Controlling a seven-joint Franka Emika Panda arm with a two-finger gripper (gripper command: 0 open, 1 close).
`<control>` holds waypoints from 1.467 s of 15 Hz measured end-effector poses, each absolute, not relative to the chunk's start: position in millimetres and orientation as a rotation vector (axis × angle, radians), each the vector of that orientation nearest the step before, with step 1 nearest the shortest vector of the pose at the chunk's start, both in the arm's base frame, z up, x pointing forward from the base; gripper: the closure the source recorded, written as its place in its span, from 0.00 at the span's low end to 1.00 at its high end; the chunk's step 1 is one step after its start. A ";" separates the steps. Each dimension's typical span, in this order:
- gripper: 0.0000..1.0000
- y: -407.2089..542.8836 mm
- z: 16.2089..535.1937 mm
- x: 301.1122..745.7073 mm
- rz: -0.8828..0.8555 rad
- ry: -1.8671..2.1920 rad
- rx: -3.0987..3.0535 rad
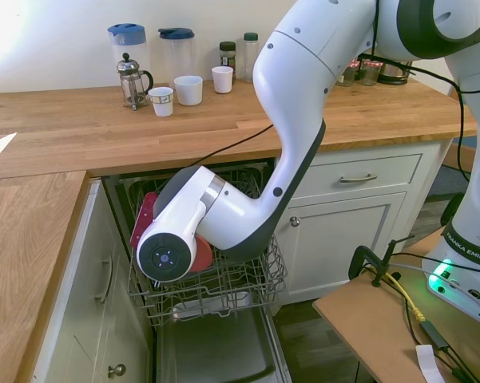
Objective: Put the plate in the dishwasher
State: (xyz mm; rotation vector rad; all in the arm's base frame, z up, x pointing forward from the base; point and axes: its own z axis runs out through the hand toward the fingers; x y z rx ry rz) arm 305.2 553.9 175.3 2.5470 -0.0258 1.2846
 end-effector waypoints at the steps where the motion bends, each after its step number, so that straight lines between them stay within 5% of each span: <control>1: 0.00 552.9 177.0 311.6 1.269 -0.047 2.551; 13: 0.00 552.5 180.7 323.1 1.220 -0.099 2.588; 22: 0.00 563.0 323.2 347.6 1.226 -0.357 2.765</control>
